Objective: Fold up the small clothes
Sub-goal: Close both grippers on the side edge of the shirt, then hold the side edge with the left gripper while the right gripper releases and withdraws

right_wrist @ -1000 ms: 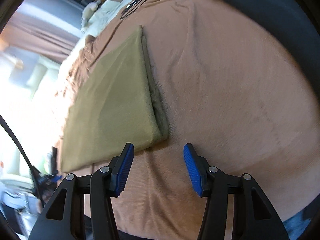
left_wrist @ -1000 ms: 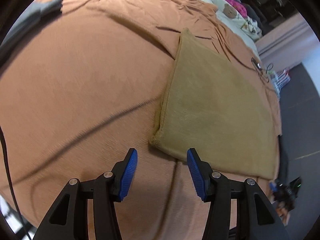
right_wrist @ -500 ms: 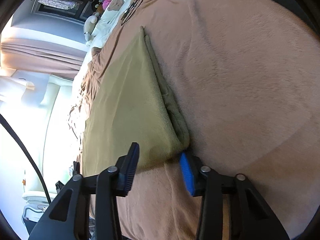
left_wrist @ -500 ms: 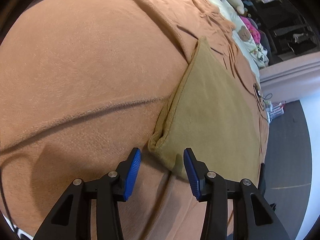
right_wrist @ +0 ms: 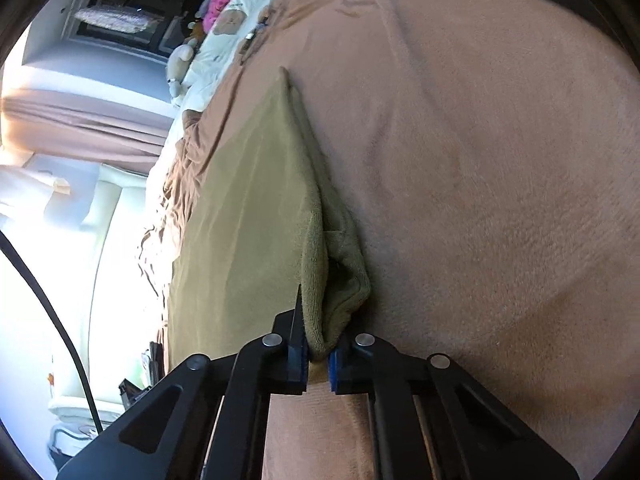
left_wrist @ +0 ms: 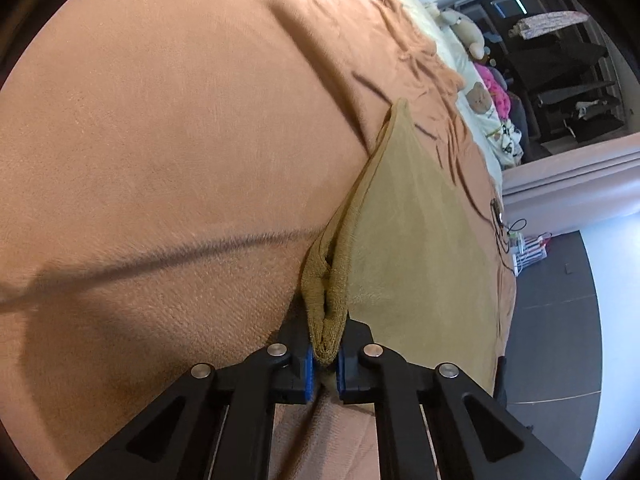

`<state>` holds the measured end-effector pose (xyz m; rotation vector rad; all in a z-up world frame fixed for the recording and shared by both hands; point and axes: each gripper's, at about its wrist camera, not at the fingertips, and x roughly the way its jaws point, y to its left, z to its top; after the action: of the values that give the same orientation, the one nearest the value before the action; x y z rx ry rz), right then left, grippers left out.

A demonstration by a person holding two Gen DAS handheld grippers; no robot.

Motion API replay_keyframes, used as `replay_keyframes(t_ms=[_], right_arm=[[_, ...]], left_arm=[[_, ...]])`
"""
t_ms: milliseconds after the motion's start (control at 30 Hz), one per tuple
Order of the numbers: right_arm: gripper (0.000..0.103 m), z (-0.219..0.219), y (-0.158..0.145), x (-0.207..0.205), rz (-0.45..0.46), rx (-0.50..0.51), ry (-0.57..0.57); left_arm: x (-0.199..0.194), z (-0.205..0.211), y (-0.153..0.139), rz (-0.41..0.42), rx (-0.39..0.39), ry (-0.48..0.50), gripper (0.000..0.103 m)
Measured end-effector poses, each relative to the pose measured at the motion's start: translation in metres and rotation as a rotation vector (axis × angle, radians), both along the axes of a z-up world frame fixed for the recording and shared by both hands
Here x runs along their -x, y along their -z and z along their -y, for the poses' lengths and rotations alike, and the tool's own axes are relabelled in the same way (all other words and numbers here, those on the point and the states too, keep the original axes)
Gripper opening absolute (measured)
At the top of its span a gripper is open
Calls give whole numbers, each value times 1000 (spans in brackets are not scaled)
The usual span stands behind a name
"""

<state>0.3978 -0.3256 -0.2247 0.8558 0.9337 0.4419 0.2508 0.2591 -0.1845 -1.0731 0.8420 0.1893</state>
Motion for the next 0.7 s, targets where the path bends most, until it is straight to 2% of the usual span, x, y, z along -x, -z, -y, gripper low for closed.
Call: replay_keyframes(t_ms=[133,433,700], right_arm=[[2,4,-18,10,39,-5,16],[1,6,-40,39,94,14,28],[1,13,-42,66,96,39,30]], left_arm=[[6,-1,-18,52,0,-14,6],[25,7,-54,77,-22,-5,5],[57,23,-63,75,-37,13,5]])
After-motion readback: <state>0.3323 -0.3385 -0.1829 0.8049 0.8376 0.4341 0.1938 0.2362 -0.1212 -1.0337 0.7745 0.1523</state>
